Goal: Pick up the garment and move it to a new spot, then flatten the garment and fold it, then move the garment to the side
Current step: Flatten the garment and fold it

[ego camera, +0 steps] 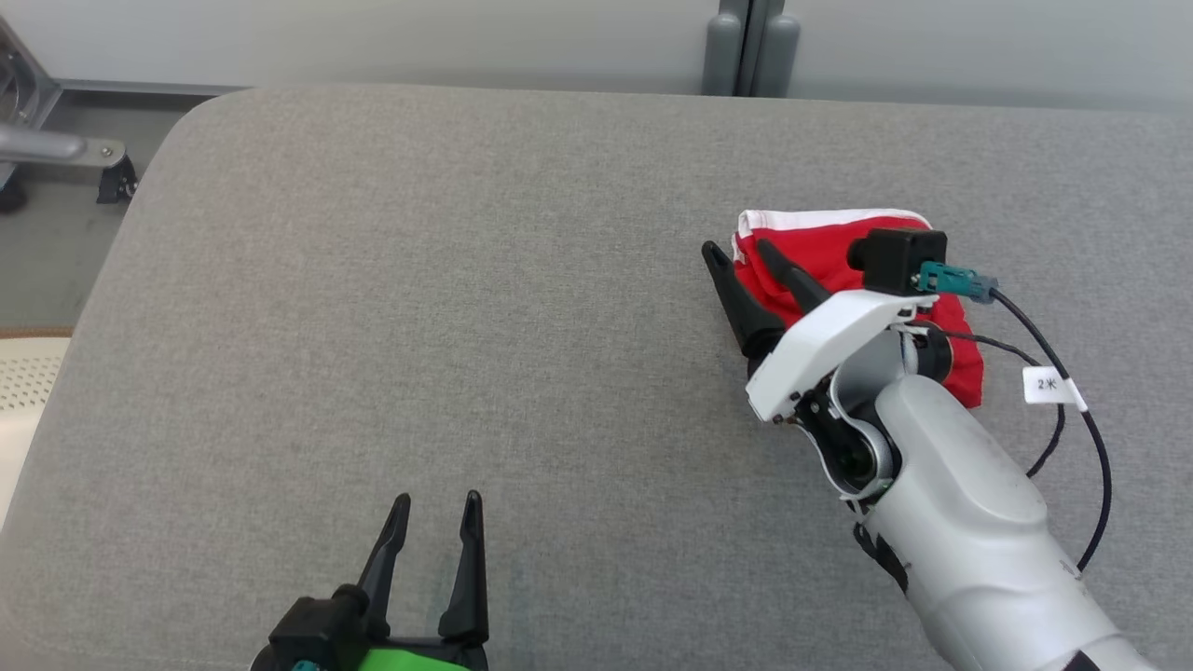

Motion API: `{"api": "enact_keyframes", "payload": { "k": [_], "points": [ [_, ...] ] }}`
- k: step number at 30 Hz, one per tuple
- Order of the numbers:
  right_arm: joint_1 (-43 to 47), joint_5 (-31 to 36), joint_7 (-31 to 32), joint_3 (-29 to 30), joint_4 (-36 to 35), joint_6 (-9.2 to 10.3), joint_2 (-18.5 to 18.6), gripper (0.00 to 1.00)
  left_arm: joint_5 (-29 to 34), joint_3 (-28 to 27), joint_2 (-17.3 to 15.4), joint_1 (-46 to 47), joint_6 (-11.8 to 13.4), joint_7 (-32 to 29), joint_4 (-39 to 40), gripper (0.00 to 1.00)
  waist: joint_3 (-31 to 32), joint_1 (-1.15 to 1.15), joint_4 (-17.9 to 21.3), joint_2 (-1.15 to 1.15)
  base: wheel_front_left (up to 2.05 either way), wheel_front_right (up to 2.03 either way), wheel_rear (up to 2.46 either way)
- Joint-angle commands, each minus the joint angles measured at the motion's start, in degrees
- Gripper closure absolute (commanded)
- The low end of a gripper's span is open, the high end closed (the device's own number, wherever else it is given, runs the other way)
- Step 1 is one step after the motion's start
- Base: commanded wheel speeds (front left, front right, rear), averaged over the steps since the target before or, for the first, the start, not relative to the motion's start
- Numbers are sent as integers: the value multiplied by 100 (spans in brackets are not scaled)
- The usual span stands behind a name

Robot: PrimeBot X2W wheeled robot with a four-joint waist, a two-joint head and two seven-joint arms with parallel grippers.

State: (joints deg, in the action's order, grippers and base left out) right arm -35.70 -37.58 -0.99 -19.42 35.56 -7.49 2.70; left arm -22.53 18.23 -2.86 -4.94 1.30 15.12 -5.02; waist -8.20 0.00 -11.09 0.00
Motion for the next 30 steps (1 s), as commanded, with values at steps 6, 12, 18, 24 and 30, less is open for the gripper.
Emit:
{"api": "enact_keyframes", "payload": {
  "k": [6, 12, 18, 24, 30],
  "points": [
    [507, 877, -307, 393, -659, 1, 598, 27, 117, -150, -9, -282, -40, 0, 89, 0, 294, 0, 386, 0, 0, 0, 0],
    [472, 1204, 173, 941, -1002, 1, 1061, 100, 106, -89, -9, -181, -79, 0, 170, 0, 5, 0, 418, 0, 0, 0, 0],
    [270, 1398, 708, 1208, -714, 1, 1450, 100, 41, 52, -9, 84, -76, 0, 98, 0, -413, 0, 266, 0, 0, 0, 0],
    [303, 1216, 950, 1110, -244, 1, 1589, 100, -12, 110, -9, 194, -25, 0, 22, 0, -520, 0, 88, 0, 0, 0, 0],
    [478, 879, 1019, 783, -149, 1, 1663, 100, -30, 78, -8, 127, 15, 0, 21, 0, -414, 0, 78, 0, 0, 0, 0]
  ]
}}
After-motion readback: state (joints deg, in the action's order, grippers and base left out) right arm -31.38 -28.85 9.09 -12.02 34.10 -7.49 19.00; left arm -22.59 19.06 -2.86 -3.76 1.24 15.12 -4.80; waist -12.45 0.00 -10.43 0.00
